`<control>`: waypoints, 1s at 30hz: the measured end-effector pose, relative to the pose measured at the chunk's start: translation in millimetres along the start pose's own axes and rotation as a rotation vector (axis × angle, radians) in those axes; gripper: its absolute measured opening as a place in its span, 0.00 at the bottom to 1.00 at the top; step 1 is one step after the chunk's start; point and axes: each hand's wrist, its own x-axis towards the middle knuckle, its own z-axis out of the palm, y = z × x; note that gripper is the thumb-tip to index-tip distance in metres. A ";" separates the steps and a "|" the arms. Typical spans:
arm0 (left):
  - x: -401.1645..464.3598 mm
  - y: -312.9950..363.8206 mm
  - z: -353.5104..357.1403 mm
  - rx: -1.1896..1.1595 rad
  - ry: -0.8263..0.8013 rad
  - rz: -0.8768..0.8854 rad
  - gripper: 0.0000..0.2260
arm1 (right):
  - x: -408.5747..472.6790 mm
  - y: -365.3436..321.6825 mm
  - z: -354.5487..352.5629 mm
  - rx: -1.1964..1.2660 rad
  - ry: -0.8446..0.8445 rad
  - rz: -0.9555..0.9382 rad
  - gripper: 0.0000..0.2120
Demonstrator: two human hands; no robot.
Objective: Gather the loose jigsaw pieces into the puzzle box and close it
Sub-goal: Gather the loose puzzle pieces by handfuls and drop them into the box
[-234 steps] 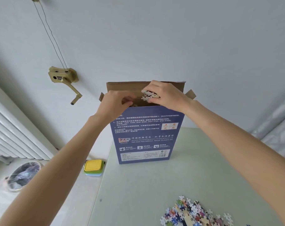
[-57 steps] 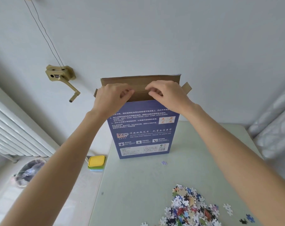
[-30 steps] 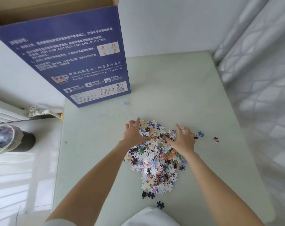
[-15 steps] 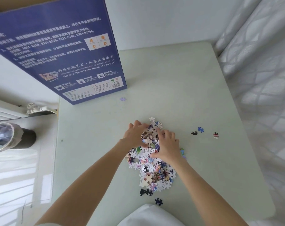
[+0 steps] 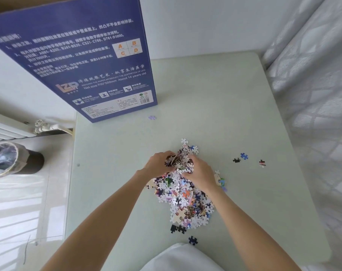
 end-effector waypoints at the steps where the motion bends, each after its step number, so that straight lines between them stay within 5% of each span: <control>1: -0.4 -0.9 -0.9 -0.006 0.004 0.001 0.23 | 0.0 0.9 -0.9 0.002 0.004 -0.001 0.30; 15: -6.1 -13.5 -10.7 -0.061 0.236 -0.033 0.17 | -4.1 2.0 -21.0 0.054 0.217 -0.071 0.22; 30: -47.0 -21.1 -34.7 -0.182 0.401 0.022 0.15 | -12.8 -12.1 -37.8 0.096 0.167 -0.101 0.24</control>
